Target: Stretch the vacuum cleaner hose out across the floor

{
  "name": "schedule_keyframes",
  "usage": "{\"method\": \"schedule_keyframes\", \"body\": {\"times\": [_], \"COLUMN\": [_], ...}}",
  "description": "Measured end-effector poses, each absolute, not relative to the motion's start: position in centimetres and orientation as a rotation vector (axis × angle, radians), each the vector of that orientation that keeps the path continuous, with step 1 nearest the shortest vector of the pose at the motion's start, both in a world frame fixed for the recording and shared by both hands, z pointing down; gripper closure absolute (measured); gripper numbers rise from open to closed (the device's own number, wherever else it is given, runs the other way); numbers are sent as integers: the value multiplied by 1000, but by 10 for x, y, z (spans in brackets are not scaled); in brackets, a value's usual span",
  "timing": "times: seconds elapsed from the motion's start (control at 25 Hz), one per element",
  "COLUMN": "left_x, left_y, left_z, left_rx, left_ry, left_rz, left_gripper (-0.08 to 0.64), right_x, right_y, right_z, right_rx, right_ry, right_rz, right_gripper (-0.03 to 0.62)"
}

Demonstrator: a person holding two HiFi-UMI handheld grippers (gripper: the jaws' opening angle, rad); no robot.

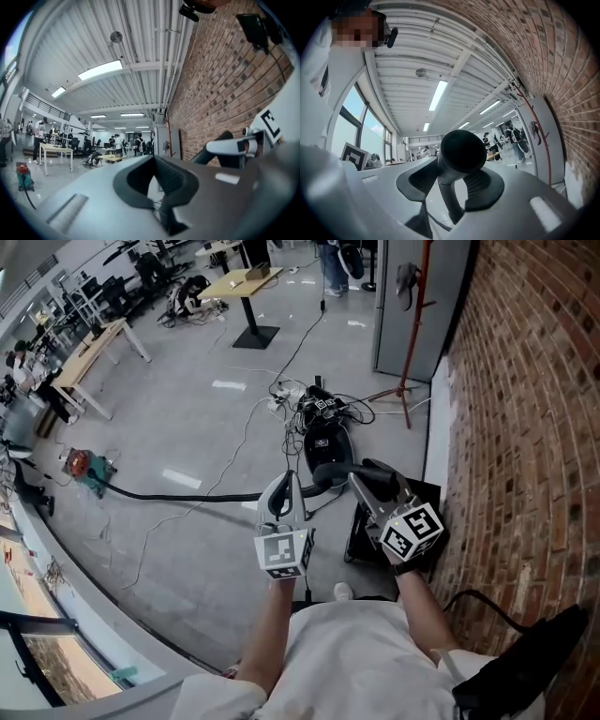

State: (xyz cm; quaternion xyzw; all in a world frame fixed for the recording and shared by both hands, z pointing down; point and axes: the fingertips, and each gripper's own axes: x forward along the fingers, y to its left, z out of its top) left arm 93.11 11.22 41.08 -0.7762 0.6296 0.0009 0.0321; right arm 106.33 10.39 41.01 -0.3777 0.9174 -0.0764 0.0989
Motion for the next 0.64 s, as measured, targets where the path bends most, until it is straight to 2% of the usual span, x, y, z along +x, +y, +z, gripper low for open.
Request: {"method": "schedule_keyframes", "body": {"times": [0.64], "left_x": [936], "left_y": [111], "left_z": [427], "left_rx": [-2453], "left_ry": [1939], "left_rz": [-25], "left_gripper": [557], "right_x": [1056], "right_y": [104], "right_z": [437], "right_rx": [-1091], "right_ry": [2782], "right_rz": [-339], "right_gripper": [430]}}
